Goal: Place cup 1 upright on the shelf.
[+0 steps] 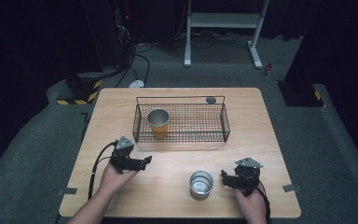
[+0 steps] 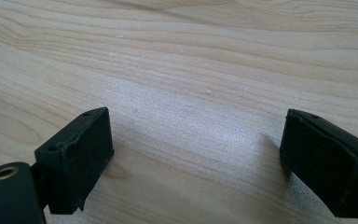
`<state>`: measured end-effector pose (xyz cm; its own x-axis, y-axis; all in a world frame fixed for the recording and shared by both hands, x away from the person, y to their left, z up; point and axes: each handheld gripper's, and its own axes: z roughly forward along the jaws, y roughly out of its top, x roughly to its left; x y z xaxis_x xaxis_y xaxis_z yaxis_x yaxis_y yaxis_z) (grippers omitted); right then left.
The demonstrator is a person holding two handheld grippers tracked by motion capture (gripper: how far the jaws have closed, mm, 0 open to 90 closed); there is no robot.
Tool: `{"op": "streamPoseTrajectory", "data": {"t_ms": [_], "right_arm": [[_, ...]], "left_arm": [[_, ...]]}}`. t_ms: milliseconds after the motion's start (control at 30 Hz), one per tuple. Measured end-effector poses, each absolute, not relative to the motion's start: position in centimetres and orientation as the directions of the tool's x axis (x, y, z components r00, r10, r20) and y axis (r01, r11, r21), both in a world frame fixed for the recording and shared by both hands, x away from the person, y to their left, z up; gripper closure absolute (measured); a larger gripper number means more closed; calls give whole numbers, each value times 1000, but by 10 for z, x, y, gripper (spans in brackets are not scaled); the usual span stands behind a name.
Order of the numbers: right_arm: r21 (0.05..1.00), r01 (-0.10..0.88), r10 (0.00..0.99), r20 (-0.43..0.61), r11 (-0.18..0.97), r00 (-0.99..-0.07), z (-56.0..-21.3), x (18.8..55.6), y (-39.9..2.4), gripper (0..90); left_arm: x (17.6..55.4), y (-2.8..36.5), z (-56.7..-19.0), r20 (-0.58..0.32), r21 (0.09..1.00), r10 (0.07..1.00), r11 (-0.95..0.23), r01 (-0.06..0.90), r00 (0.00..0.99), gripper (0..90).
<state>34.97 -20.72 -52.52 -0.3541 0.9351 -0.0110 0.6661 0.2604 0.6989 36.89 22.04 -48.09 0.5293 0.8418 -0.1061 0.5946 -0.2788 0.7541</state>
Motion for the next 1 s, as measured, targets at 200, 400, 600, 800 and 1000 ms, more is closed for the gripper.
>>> {"op": "streamPoseTrajectory", "data": {"t_ms": [200, 400, 600, 800, 1000], "right_arm": [[699, 666, 935, -11, 261, -354, -525, 350, -207, 92], [699, 666, 935, -11, 260, -354, -525, 350, -207, 92], [699, 666, 935, -12, 261, -354, -525, 350, -207, 92], [699, 661, 928, -10, 273, -372, -525, 349, -207, 94], [698, 655, 917, -5, 289, -400, -524, 346, -207, 118]], "left_arm": [[354, 227, -496, -104, 729, 840, -300, 615, 533, 75], [343, 233, -510, -75, 702, 838, -341, 626, 541, 75], [330, 243, -519, -40, 676, 833, -384, 629, 551, 72], [316, 248, -527, -16, 710, 840, -372, 597, 543, 68], [313, 248, -529, 15, 704, 827, -408, 581, 562, 42]]}}
